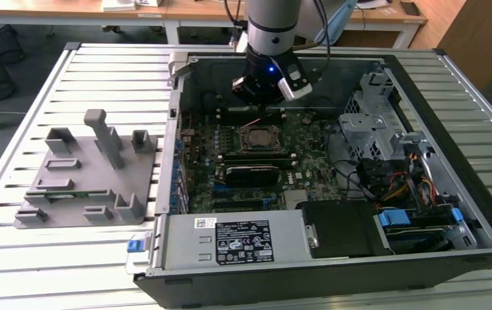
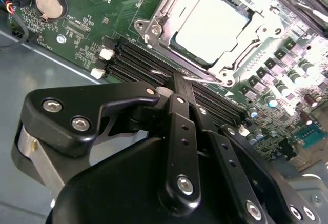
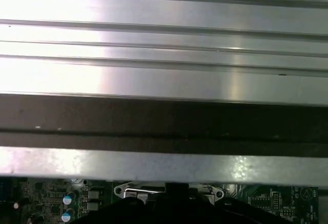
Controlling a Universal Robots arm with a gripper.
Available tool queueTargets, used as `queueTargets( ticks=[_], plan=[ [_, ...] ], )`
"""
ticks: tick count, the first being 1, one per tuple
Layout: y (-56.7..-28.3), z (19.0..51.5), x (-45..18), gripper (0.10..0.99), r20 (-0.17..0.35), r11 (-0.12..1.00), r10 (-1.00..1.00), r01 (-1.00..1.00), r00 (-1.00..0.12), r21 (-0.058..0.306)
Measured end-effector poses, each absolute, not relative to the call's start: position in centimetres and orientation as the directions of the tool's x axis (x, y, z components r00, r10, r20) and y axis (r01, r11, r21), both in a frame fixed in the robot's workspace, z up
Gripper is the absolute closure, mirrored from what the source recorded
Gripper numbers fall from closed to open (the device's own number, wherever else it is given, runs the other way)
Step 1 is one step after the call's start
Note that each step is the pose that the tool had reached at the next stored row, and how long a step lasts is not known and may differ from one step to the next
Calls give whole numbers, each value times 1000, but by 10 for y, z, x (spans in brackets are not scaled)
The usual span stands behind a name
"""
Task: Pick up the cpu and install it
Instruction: 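Install the first cpu locking lever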
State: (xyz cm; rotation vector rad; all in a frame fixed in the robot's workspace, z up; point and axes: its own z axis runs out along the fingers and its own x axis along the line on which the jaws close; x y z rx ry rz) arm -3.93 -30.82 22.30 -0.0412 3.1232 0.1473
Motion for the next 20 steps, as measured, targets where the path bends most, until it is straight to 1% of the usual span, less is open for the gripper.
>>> queueTargets(
  ticks=[10, 20],
  plan=[
    [-308, 217, -31, 980, -16, 995, -26, -27, -1000, 94],
    [-308, 203, -29, 980, -16, 995, -26, -28, -1000, 94]
  ],
)
